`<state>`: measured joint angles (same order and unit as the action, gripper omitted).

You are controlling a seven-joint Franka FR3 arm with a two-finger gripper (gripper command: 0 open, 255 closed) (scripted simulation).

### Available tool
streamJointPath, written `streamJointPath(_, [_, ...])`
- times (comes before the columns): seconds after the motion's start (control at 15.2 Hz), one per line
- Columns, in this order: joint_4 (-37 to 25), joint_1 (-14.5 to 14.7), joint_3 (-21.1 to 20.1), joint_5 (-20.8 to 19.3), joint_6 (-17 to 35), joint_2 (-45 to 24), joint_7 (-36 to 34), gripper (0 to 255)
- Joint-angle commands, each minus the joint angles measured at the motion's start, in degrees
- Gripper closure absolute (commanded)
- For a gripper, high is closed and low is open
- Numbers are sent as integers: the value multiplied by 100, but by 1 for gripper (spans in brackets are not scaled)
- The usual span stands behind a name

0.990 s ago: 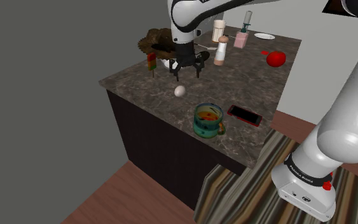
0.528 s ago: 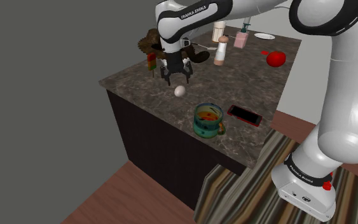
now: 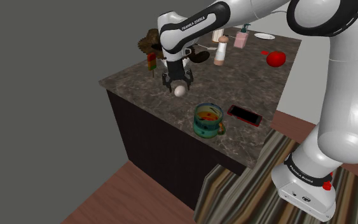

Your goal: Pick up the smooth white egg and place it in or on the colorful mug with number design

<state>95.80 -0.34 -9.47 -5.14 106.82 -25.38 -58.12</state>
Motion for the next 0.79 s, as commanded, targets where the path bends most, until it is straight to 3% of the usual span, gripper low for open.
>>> streamJointPath(0.0, [25, 1, 0, -1, 29, -2, -4, 0])
streamJointPath(0.33, [24, 1, 0, -1, 28, -1, -4, 0])
streamJointPath(0.4, [24, 1, 0, -1, 28, -1, -4, 255])
streamJointPath(0.73, [21, 1, 0, -1, 27, -3, -4, 255])
